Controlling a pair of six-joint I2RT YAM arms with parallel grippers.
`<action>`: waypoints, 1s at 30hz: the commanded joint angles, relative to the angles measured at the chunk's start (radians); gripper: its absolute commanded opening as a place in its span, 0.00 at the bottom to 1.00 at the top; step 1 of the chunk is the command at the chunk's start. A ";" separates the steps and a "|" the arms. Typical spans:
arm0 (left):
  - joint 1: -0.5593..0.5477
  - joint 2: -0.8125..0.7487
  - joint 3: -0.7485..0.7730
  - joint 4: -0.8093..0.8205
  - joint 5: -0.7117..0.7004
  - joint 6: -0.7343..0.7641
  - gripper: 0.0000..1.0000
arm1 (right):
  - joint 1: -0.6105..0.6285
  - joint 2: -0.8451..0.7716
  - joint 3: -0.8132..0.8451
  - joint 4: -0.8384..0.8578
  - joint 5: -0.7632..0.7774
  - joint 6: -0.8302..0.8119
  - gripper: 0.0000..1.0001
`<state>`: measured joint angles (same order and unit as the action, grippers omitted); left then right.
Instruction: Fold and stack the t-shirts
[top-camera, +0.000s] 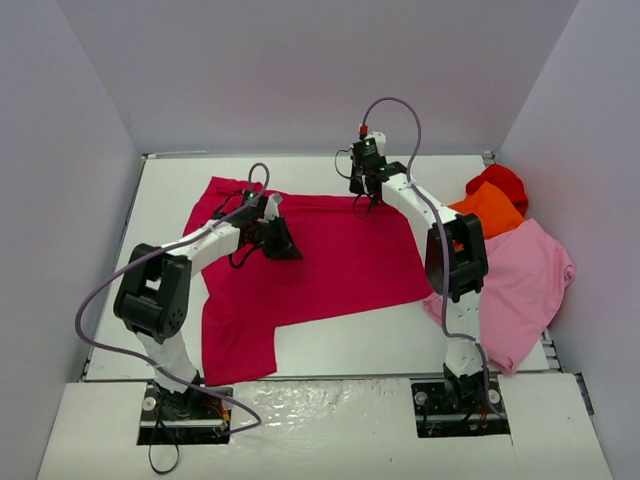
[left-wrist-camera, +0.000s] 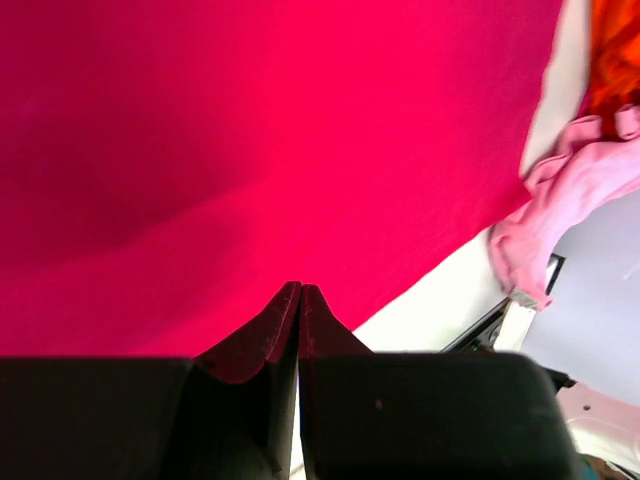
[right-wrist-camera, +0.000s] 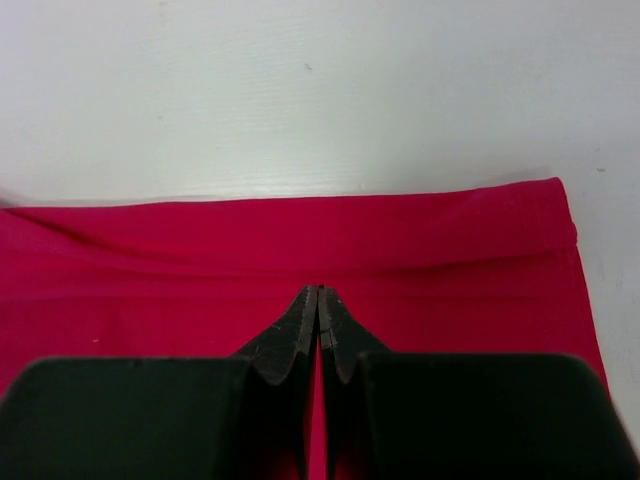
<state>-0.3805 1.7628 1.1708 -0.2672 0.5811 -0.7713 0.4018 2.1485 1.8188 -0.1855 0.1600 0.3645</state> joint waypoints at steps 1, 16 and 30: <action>-0.037 0.047 0.117 0.211 0.044 -0.073 0.00 | -0.064 0.022 0.069 -0.037 -0.026 -0.013 0.00; -0.112 0.225 0.081 0.411 0.051 -0.155 0.00 | -0.070 0.011 -0.104 -0.108 0.021 0.013 0.00; -0.141 0.241 0.038 0.464 0.069 -0.164 0.00 | -0.068 0.125 -0.040 -0.102 0.108 -0.009 0.00</action>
<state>-0.5131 2.0556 1.2095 0.1285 0.6337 -0.9300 0.3331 2.2404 1.7038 -0.2800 0.2001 0.3698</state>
